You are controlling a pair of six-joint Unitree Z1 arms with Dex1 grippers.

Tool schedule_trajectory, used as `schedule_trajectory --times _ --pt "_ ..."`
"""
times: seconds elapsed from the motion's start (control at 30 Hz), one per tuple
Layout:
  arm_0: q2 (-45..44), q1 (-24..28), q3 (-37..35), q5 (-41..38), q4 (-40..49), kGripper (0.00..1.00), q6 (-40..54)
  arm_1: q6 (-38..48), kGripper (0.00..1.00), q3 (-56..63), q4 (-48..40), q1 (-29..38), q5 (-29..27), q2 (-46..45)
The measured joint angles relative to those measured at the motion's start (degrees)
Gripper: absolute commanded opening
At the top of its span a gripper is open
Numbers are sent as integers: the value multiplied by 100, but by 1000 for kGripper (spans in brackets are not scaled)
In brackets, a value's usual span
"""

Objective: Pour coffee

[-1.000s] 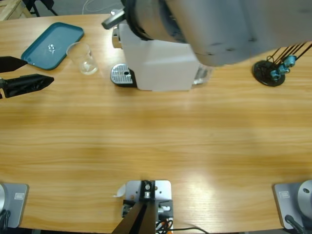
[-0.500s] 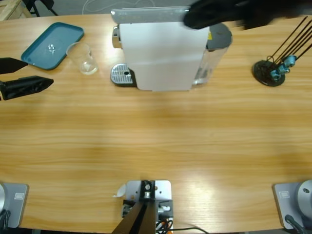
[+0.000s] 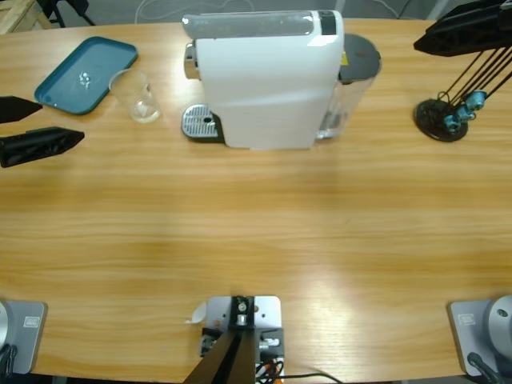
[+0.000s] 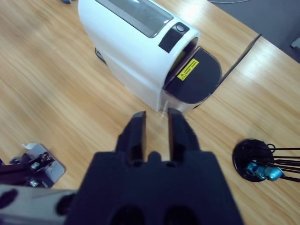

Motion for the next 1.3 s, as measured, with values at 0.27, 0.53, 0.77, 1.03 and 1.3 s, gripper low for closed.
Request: schedule_trajectory --times 0.27,0.53,0.77,1.03,1.3 --pt "36 34 179 204 -242 1000 -76 -202 858 -165 -3 -310 161 299" --pt "859 504 416 570 -1063 1000 -291 -223 1000 380 -15 -333 157 287" --pt "1940 530 439 830 -1853 1000 -340 -243 1000 836 -15 -338 99 15" --pt "3356 587 455 1552 -3467 1000 -339 -297 1000 1129 -15 -347 92 -186" --pt "4187 755 464 1395 -4642 1000 -339 -496 1000 1256 -27 -520 92 -186"
